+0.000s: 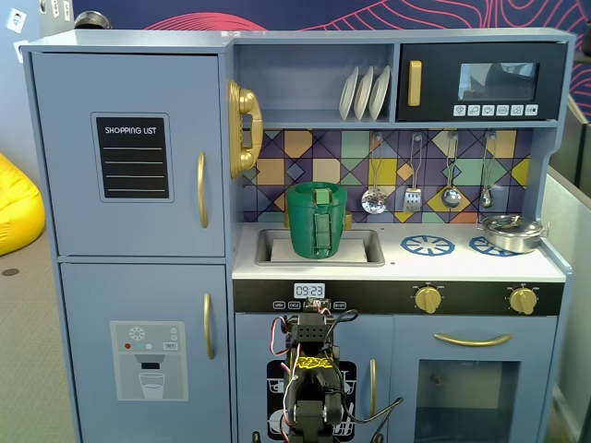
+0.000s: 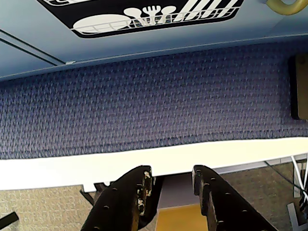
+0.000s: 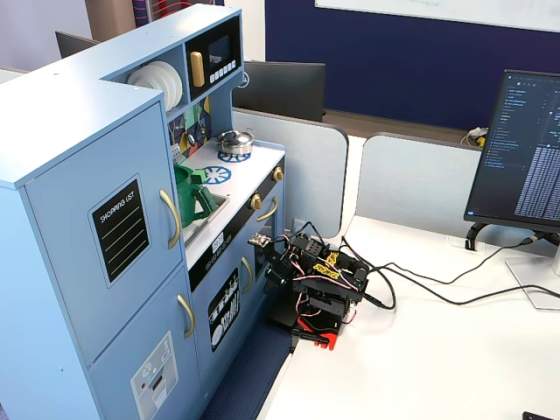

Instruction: Close the left cabinet door

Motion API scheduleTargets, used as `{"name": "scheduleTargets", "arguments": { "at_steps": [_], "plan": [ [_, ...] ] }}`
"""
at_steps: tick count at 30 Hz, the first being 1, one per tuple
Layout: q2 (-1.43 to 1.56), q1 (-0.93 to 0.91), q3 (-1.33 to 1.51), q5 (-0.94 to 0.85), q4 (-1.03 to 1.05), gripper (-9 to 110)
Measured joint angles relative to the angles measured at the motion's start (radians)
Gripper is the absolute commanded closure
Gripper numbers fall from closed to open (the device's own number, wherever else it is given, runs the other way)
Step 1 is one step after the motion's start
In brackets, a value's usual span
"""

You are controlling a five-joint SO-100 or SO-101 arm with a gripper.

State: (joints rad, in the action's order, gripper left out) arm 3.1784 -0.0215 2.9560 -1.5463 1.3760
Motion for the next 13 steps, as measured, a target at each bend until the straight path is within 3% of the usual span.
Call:
{"name": "scheduleTargets", "arguments": {
  "at_steps": [13],
  "plan": [
    [0.0, -0.009, 0.0, 0.0, 0.0, 99]
  ]
}}
